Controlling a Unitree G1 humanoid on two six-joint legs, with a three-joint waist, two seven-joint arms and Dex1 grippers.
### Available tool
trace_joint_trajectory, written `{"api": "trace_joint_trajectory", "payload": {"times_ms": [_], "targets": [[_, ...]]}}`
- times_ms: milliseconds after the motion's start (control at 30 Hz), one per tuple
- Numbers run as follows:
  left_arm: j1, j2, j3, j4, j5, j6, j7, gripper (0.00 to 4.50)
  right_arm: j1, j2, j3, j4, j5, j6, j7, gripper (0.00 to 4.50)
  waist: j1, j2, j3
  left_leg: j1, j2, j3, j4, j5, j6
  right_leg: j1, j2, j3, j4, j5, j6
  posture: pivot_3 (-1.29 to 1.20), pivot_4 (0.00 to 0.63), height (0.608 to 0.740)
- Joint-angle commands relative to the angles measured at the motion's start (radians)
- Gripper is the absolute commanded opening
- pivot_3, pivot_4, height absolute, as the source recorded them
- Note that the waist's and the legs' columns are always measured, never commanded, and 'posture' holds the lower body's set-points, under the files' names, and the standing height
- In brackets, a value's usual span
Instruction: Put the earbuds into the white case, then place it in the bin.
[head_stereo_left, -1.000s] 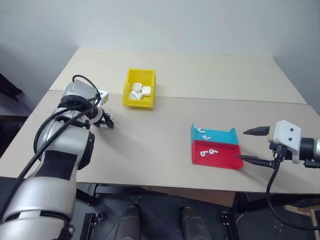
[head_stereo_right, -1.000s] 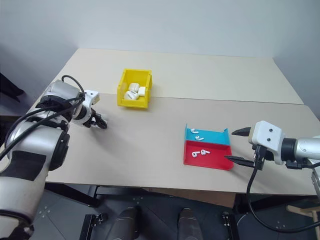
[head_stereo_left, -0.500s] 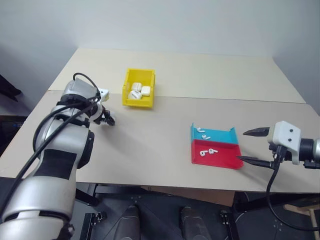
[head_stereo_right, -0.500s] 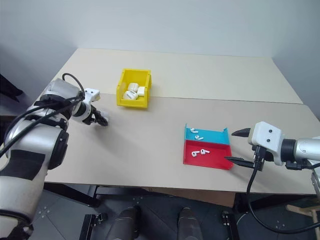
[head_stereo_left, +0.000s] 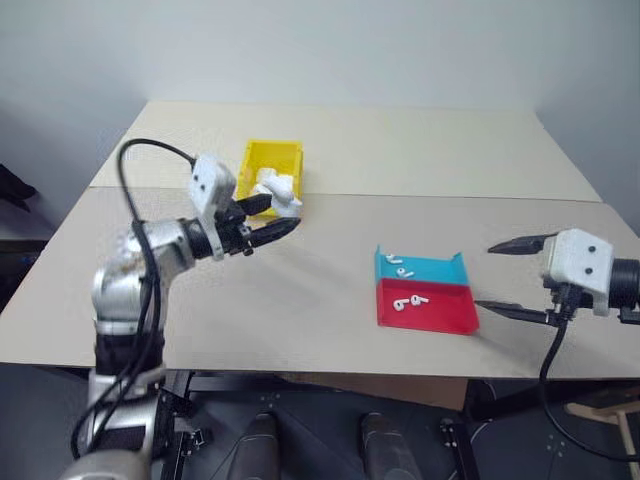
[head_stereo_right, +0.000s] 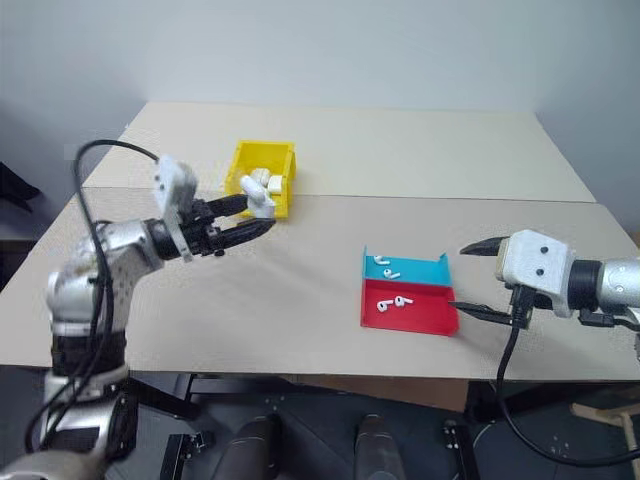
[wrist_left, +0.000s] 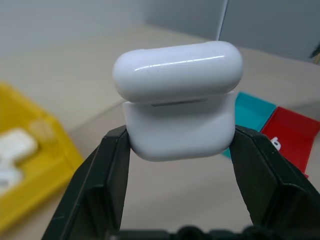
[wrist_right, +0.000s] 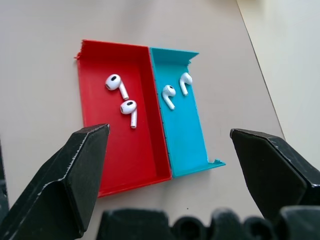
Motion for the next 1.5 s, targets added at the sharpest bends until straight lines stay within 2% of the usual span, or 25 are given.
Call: {"api": "trace_joint_trajectory", "payload": {"times_ms": [33,167,267,400,500,700,800,933,1000,1033,1167,1500], "targets": [[0.075,-0.073,-0.029,-0.042,-0.029,-0.246,0.001,2.74,-0.008,-0.019,-0.044,-0.067,0.015,0.001,0.004,4.50,0.000,0.000,0.000,0.000,0.000,0.000,0.001,0.000,0.000,0.001,0.000,0.000,0.000,0.000,0.000,0.00,0.150,0.740],[0.178,-0.148,-0.094,-0.019,-0.100,-0.480,-0.138,2.74,-0.029,-0.038,-0.022,-0.122,0.018,0.008,0.016,4.50,-0.001,0.001,-0.001,-0.002,0.000,0.001,0.003,0.000,0.001,0.001,-0.001,0.000,-0.004,0.000,0.000,0.00,0.150,0.740],[0.223,-0.150,-0.133,-0.001,-0.131,-0.555,-0.200,2.74,-0.038,-0.065,0.012,-0.161,0.012,0.034,0.030,4.50,-0.006,0.001,-0.002,-0.002,0.000,0.002,0.003,0.000,0.001,0.002,-0.002,0.000,-0.008,0.000,0.000,0.00,0.150,0.740],[0.263,-0.137,-0.183,0.050,-0.166,-0.673,-0.322,2.74,-0.109,-0.156,0.152,-0.250,0.012,0.156,0.073,4.50,-0.010,0.004,-0.004,-0.002,0.000,0.003,0.004,0.000,0.001,0.000,-0.003,0.001,-0.007,0.000,0.000,0.00,0.150,0.740],[0.254,-0.126,-0.200,0.108,-0.163,-0.743,-0.368,2.74,-0.224,-0.163,0.282,-0.260,-0.015,0.219,0.094,4.50,-0.011,0.005,-0.004,-0.002,0.000,0.003,0.004,0.000,0.001,-0.002,-0.003,0.000,-0.007,0.000,0.000,0.00,0.150,0.740],[0.241,-0.118,-0.212,0.147,-0.186,-0.790,-0.382,2.74,-0.454,-0.083,0.543,-0.152,-0.194,0.221,0.148,4.50,-0.010,0.005,-0.004,-0.003,0.000,0.003,0.004,0.000,0.001,-0.003,-0.003,0.000,-0.008,0.000,0.000,0.00,0.150,0.740],[0.254,-0.095,-0.218,0.113,-0.195,-0.775,-0.377,2.74,-0.538,-0.024,0.637,-0.087,-0.274,0.174,0.186,3.92,-0.009,0.005,-0.005,-0.004,0.000,0.003,0.004,0.000,0.001,-0.003,-0.003,0.000,-0.007,0.000,0.000,0.00,0.150,0.740],[0.281,-0.067,-0.219,0.086,-0.209,-0.776,-0.370,2.74,-0.612,0.055,0.730,-0.008,-0.381,0.119,0.210,3.92,-0.008,0.005,-0.005,-0.004,0.000,0.003,-0.001,0.001,0.001,-0.004,-0.002,0.000,-0.004,0.001,0.000,0.00,0.150,0.740],[0.294,-0.052,-0.219,0.074,-0.210,-0.777,-0.366,2.74,-0.637,0.084,0.757,0.027,-0.420,0.099,0.221,3.92,-0.008,0.005,-0.005,-0.004,0.000,0.003,-0.002,0.001,0.002,-0.005,-0.002,0.000,-0.004,0.001,0.000,0.00,0.150,0.740],[0.300,-0.044,-0.219,0.068,-0.205,-0.776,-0.359,2.74,-0.651,0.099,0.770,0.046,-0.437,0.084,0.229,3.74,-0.007,0.005,-0.005,-0.003,0.000,0.003,-0.003,0.001,0.002,-0.005,-0.002,0.000,-0.004,0.001,0.000,0.00,0.150,0.740],[0.319,-0.020,-0.213,0.047,-0.200,-0.769,-0.331,2.74,-0.699,0.156,0.809,0.111,-0.495,0.016,0.253,2.63,-0.007,0.005,-0.005,-0.003,0.000,0.002,-0.004,0.001,0.002,-0.006,-0.001,0.000,-0.004,0.000,0.000,0.00,0.150,0.740],[0.343,0.022,-0.216,0.025,-0.197,-0.764,-0.289,2.74,-0.749,0.243,0.855,0.224,-0.594,-0.075,0.303,2.63,-0.008,0.005,-0.005,-0.003,0.000,0.002,-0.003,0.001,0.001,-0.005,-0.001,0.000,-0.003,0.001,-0.001,0.00,0.150,0.740]]}}
